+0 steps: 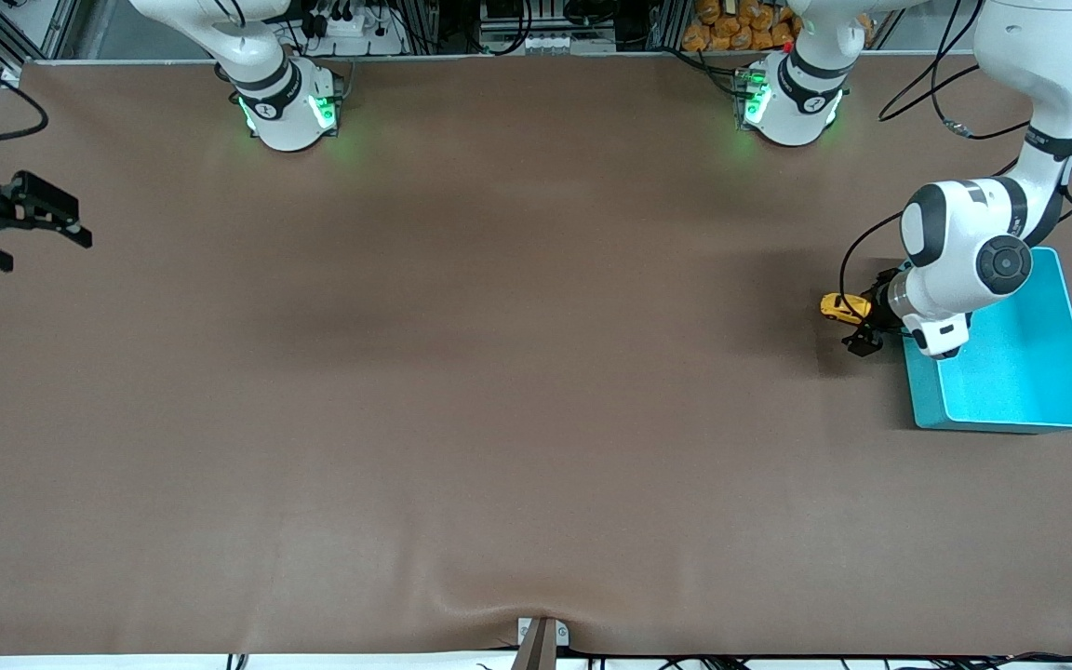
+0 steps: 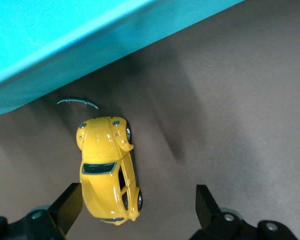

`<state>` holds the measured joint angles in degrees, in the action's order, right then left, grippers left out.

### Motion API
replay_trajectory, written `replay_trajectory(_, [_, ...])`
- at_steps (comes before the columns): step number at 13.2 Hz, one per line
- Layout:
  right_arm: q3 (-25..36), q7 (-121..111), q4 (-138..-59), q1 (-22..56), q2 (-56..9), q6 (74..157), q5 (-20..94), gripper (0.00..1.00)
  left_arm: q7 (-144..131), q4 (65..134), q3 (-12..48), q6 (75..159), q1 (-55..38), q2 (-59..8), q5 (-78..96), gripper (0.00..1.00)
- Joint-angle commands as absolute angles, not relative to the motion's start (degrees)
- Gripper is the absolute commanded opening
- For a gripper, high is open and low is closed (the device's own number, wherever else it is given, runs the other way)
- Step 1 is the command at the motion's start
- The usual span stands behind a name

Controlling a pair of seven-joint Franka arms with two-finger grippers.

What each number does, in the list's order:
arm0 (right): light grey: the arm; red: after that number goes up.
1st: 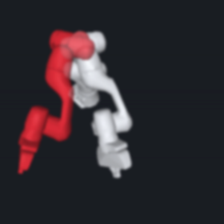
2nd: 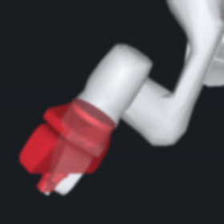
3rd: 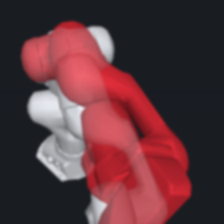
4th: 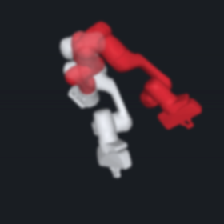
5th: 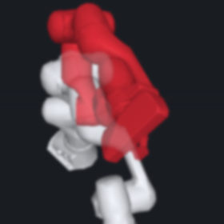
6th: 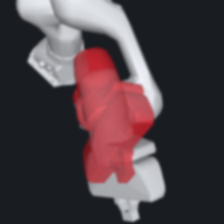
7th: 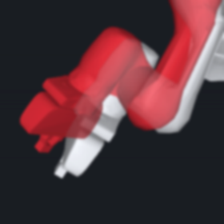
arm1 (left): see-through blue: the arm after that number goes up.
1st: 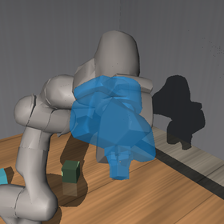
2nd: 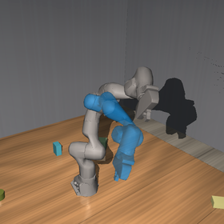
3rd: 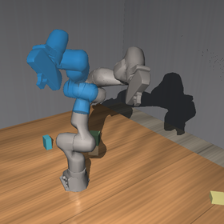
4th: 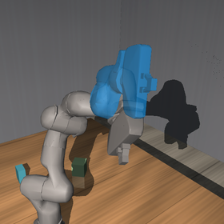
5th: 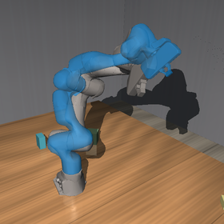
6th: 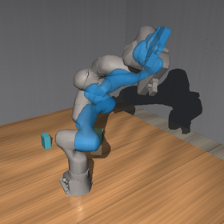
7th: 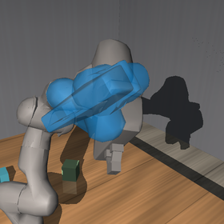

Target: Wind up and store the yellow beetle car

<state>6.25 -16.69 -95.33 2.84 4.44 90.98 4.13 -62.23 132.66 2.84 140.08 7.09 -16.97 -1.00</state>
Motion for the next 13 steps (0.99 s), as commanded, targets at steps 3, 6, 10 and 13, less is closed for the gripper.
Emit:
replay_trajectory(3, [7.0, -13.1, -96.2, 4.4, 7.7, 87.7, 1.7, 1.0, -64.6, 133.2, 3.2, 141.2, 7.6, -17.5, -1.2, 1.0])
replay_trajectory(6, [6.8, -11.1, -93.7, 3.3, 7.6, 84.0, 1.7, 1.0, -64.7, 133.9, 3.2, 141.2, 7.6, -17.6, -1.8, 1.0])
replay_trajectory(10, [5.5, -7.1, -90.5, 3.0, 7.0, 81.9, 1.6, 1.0, -66.1, 134.6, 2.9, 141.2, 7.7, -17.6, -2.6, 1.0])
replay_trajectory(13, [4.7, -6.0, -90.2, 2.9, 6.9, 80.2, 1.5, 1.0, -66.3, 134.6, 2.7, 141.2, 7.8, -17.9, -2.6, 0.96])
